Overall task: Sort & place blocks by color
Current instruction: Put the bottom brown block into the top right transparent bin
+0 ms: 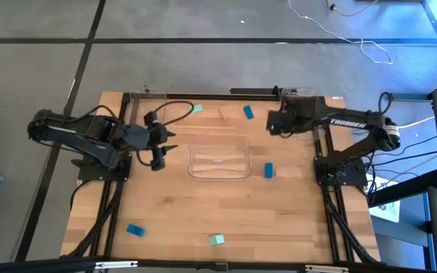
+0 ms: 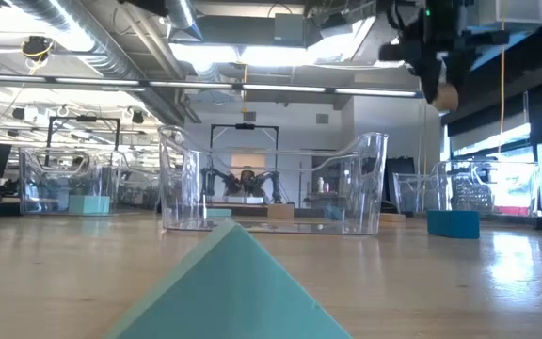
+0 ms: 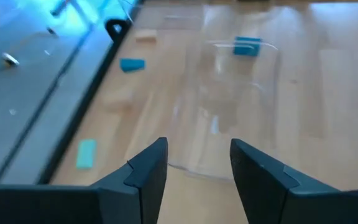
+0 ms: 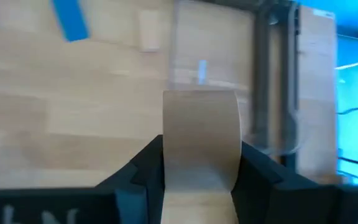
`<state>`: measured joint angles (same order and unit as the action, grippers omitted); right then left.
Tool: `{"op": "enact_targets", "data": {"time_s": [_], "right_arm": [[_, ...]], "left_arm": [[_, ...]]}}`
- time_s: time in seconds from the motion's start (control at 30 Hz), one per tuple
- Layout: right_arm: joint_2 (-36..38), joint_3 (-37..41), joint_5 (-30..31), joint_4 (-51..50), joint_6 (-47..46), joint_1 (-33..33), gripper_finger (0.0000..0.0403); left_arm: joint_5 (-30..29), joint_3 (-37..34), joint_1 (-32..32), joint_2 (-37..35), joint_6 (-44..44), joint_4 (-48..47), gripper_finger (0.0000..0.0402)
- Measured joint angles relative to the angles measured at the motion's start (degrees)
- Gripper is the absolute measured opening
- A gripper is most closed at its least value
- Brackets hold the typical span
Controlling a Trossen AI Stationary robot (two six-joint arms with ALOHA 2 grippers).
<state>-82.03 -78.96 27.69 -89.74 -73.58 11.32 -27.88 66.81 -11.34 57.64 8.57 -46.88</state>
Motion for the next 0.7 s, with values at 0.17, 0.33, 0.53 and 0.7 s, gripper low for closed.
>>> {"op": "enact_targets", "data": {"time_s": [0.17,0.33,0.53,0.7], "right_arm": [[1.3,5.88,-0.96,4.7,11.86,10.97,0.0132],[1.12,14.04,-4.88,17.98,22.83,19.61,0.0132],[1.08,23.91,-11.07,31.47,29.36,26.39,0.0132],[1.08,30.0,-12.87,34.8,30.83,29.95,0.0132]], "left_arm": [[0.36,0.0,6.18,2.37,-5.18,4.87,0.0167],[4.37,-0.09,11.28,5.06,-5.79,5.6,0.0167],[8.49,-0.12,14.95,7.96,-5.82,6.71,0.0167],[11.97,-0.11,16.54,9.19,-5.85,9.29,0.0167]]}}
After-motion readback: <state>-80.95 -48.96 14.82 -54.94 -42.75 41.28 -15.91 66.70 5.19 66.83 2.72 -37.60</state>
